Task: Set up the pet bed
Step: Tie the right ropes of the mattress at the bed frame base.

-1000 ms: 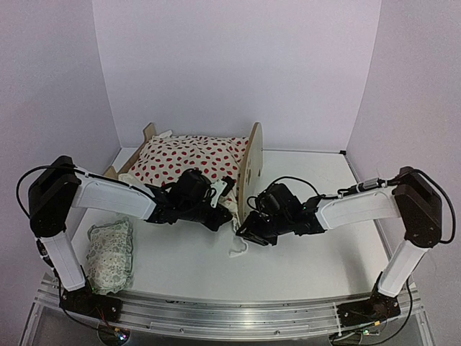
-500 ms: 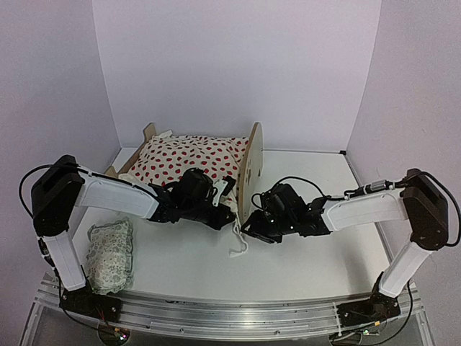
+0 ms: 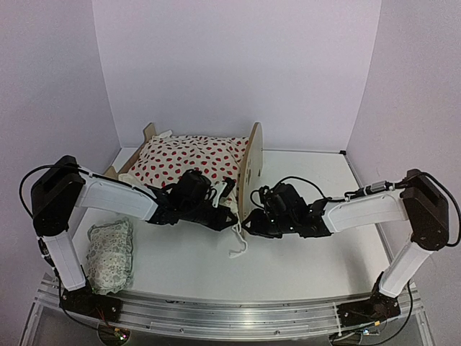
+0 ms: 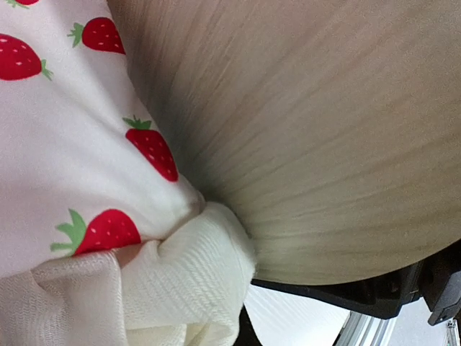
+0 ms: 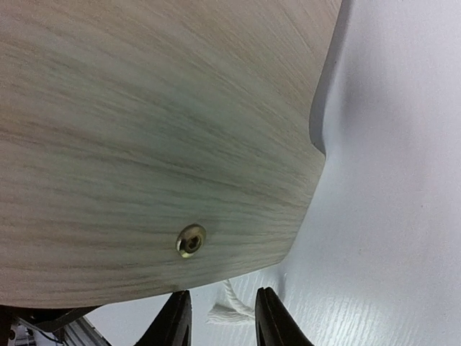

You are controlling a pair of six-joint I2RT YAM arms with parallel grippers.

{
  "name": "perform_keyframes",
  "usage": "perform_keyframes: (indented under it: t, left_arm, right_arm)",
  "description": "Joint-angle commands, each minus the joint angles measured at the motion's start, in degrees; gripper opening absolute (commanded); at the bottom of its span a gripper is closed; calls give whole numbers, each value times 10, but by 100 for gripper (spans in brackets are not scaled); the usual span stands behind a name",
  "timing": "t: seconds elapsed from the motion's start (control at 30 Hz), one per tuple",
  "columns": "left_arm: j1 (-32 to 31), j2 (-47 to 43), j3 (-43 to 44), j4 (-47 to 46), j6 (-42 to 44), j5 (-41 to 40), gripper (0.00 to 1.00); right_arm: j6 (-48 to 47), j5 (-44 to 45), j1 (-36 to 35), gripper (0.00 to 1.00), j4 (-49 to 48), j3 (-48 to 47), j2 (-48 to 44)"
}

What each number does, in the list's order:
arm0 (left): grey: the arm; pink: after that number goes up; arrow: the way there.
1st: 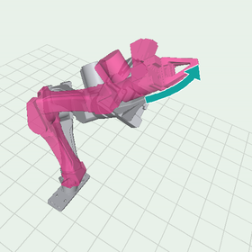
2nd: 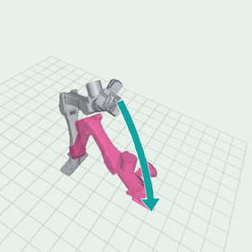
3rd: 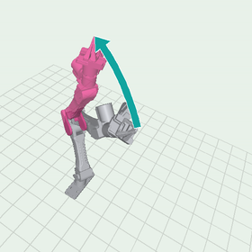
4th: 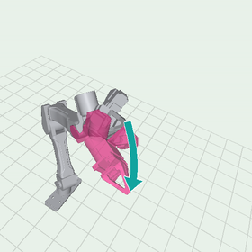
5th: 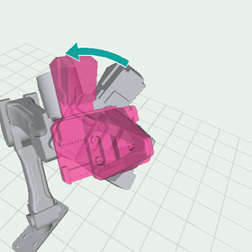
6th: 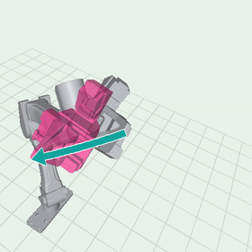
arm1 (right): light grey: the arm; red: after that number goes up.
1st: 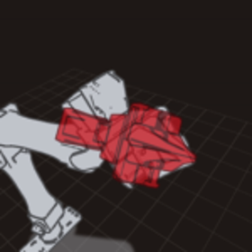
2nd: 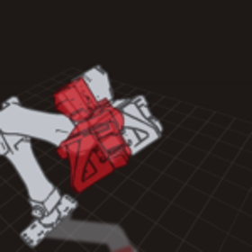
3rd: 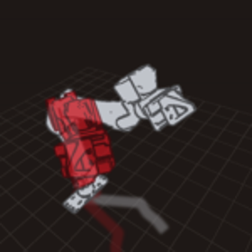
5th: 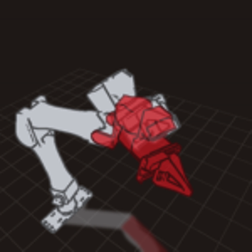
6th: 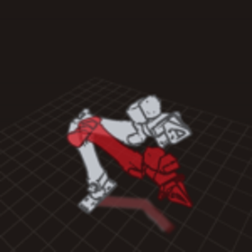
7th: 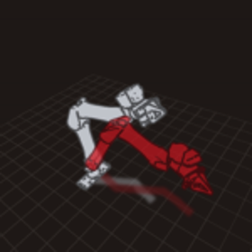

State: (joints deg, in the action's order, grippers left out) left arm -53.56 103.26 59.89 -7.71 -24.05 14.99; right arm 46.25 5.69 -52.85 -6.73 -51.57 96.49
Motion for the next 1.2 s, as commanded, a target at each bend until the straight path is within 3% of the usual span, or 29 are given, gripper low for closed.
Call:
perform_keyframes:
  t: [0.0,0.43,1.17]
  left_arm:
    - [4,-25,-4,-26,-4,13,0]
    - [15,-29,-11,-16,0,11,0]
    - [25,-45,-37,-24,3,13,0]
  right_arm:
    - [-28,47,-14,30,-15,-2,3]
    - [-27,31,-36,29,-8,-6,17]
    - [-89,120,-62,34,-27,-71,76]
